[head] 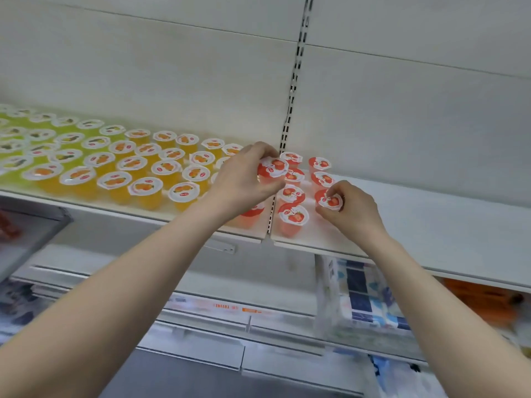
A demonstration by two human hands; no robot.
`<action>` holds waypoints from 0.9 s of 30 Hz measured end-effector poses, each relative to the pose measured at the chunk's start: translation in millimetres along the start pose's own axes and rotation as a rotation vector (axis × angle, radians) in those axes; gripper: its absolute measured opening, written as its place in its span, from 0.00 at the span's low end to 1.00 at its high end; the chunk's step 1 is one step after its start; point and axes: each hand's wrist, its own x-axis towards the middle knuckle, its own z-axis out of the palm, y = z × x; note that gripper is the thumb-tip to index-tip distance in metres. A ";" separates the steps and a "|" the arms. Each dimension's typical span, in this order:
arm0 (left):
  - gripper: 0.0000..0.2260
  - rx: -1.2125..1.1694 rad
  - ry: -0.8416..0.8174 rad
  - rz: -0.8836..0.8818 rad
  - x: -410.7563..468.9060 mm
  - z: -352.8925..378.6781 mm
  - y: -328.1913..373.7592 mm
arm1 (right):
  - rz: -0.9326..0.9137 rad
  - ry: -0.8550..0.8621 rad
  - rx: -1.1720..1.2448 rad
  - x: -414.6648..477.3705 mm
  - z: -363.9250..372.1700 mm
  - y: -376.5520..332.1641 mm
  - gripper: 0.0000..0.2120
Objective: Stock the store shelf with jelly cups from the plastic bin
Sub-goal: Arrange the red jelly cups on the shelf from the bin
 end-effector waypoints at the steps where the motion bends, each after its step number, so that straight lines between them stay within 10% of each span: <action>1: 0.19 0.003 0.001 -0.007 -0.5 0.6 0.7 | -0.006 0.003 0.007 1.9 2.6 1.6 0.12; 27: 0.18 0.441 -0.187 0.416 -13.5 93.2 49.0 | -0.284 0.071 -0.273 21.3 -35.8 66.5 0.17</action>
